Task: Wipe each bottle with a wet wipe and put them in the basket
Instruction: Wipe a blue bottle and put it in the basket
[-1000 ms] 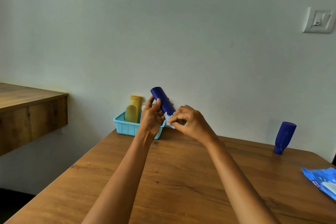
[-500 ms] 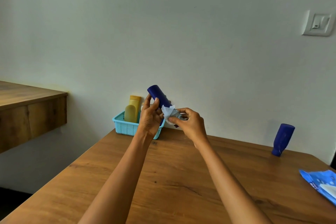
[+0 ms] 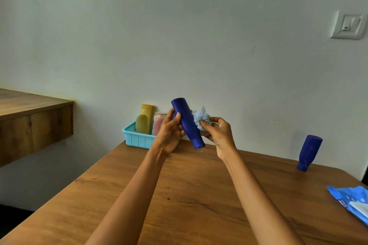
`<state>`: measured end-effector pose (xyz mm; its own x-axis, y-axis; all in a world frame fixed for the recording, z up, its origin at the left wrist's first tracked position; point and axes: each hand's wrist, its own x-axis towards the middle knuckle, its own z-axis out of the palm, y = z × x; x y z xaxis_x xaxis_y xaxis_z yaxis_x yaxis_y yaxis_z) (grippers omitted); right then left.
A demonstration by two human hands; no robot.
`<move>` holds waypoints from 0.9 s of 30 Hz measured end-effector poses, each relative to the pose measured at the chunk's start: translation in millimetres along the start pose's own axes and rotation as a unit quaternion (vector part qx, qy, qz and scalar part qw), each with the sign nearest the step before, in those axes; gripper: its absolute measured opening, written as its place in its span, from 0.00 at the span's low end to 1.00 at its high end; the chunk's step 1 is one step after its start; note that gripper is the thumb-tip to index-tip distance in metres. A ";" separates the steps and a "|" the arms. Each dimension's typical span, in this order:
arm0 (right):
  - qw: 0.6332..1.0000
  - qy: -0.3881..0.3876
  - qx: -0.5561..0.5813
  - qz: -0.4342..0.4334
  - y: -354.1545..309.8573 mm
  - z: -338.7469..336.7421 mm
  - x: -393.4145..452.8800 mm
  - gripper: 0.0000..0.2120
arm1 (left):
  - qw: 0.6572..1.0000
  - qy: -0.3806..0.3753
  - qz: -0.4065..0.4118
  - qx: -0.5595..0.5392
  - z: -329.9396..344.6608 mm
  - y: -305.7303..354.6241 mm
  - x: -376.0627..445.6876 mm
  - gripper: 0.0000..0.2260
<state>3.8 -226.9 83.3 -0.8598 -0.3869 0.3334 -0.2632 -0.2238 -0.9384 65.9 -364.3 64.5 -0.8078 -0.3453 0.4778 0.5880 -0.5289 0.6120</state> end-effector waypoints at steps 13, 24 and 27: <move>0.913 -0.076 -0.344 -0.207 -5.4 8.4 -2.1 0.13 | 0.997 0.068 0.024 0.005 -6.4 1.1 3.0 0.21; 0.913 0.071 -0.264 -0.304 -11.6 3.9 -3.1 0.07 | 0.996 -0.032 -0.068 0.055 13.3 -4.6 4.7 0.24; 0.909 0.014 -0.263 -0.324 -11.2 12.8 -8.4 0.07 | 0.999 -0.007 -0.039 0.020 6.3 -1.3 6.8 0.18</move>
<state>19.6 -232.6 92.2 -0.4585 -0.3011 0.8361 -0.8846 0.0641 -0.4620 59.9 -361.2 71.0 -0.8507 -0.2930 0.4364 0.5248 -0.5226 0.6720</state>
